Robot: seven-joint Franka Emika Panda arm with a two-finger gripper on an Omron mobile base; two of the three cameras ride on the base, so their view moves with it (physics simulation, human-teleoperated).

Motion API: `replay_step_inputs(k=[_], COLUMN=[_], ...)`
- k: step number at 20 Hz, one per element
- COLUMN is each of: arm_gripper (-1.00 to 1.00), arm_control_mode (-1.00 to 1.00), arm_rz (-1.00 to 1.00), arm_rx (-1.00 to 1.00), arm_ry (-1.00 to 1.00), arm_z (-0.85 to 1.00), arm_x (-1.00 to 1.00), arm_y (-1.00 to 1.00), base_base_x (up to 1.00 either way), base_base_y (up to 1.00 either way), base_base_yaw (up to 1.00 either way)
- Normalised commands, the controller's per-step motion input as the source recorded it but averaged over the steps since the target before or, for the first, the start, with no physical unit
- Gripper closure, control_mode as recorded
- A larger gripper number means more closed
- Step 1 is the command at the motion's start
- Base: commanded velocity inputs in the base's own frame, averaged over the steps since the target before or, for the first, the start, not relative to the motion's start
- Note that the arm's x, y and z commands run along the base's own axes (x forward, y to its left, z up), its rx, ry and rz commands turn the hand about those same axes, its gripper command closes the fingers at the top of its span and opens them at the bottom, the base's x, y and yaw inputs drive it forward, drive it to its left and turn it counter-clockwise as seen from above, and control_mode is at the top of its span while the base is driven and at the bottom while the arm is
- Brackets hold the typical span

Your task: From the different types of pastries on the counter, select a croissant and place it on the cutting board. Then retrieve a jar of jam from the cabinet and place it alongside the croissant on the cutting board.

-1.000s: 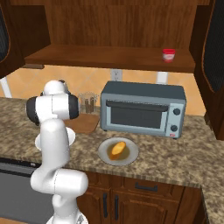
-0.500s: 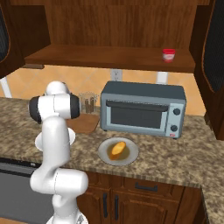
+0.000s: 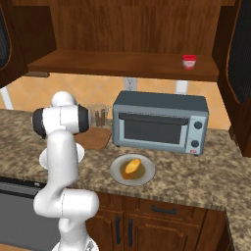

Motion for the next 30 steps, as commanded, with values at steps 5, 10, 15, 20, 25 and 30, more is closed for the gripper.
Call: replay_step_inputs(k=[5,10,15,20,25,30], arm_gripper=[1.00,-1.00,-1.00,-1.00,-1.00,-1.00], arm_control_mode=[-1.00,-1.00,-1.00,-1.00,-1.00,-1.00], arm_rz=[-0.08,-0.04,-0.01,0.00,0.00,0.03], arm_rx=[0.05,0.04,0.00,0.00,0.14,0.12], arm_ry=[0.05,0.00,-0.06,-0.09,0.00,-0.02], arm_z=[0.02,0.01,0.00,0.04,0.67,0.53], arm_x=[-0.32,-0.34,-0.44,-0.07,0.22,-0.13], arm_y=[0.00,0.00,0.00,0.01,0.00,0.00], base_base_x=[0.00,0.00,0.00,0.00,0.00,0.00], base_base_y=[0.00,0.00,0.00,0.00,0.00,0.00], base_base_yaw=[0.00,0.00,0.00,0.00,0.00,0.00])
